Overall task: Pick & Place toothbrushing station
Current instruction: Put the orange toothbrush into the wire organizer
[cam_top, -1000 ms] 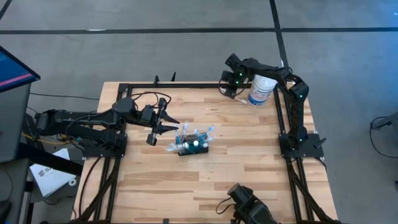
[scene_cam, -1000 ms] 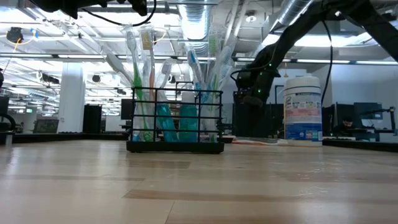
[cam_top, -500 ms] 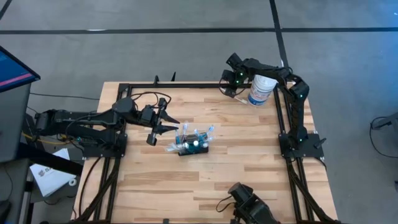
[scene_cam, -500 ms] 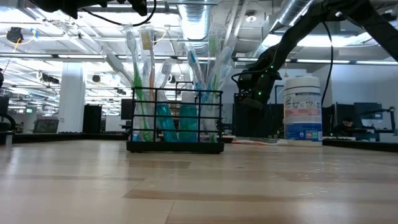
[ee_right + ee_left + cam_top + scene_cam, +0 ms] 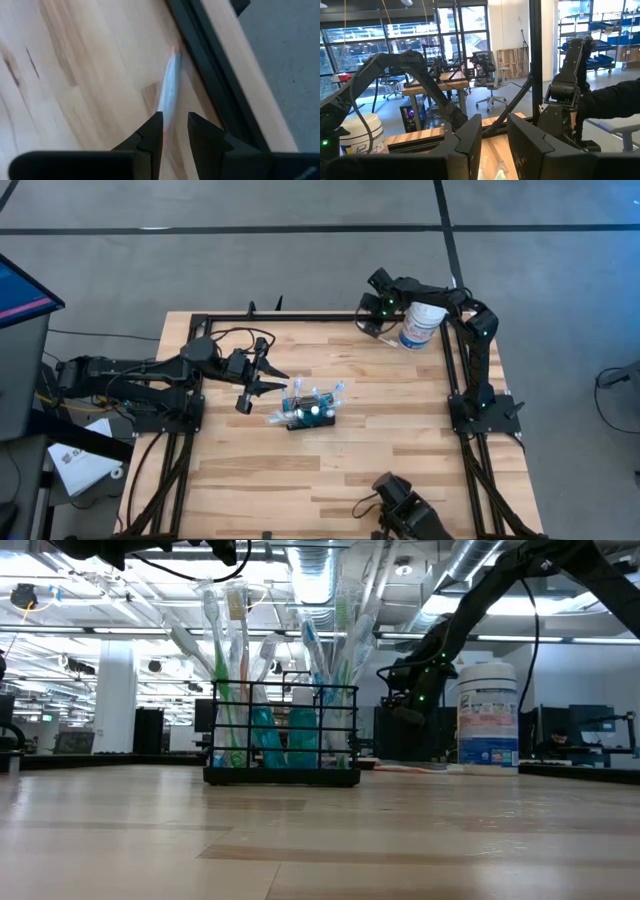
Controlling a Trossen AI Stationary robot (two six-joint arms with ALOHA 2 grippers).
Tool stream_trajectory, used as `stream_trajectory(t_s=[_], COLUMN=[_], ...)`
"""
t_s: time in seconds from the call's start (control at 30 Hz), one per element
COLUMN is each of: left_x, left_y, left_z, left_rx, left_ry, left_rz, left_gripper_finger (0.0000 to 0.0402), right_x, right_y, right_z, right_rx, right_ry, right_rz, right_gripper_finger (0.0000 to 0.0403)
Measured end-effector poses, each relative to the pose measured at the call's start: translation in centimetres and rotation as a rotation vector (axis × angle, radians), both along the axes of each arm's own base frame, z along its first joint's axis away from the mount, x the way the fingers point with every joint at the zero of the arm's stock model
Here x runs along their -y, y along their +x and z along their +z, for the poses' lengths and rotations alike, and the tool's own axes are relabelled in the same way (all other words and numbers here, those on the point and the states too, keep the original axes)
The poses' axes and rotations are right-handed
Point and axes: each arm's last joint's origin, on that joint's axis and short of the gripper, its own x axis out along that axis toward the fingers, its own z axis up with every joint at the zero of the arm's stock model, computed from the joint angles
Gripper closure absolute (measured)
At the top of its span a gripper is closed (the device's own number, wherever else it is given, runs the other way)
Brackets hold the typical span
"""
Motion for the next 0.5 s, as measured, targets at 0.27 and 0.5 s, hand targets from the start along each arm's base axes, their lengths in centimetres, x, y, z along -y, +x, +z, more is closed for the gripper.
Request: stream_trajectory(t_s=[0.27, 0.5], left_x=[0.0, 0.0], left_y=[0.0, 0.0], left_z=[0.0, 0.0], left_rx=[0.000, 0.000], left_ry=[0.000, 0.000], left_rz=[0.000, 0.000], left_gripper_finger=[0.0315, 0.0315], right_x=[-0.7, -1.6], right_y=[0.2, 1.1], right_z=[-0.1, -0.1], right_rx=[-0.027, -0.034], right_ry=[0.028, 0.024], right_rz=[0.027, 0.083], right_gripper_finger=[0.0321, 0.0321])
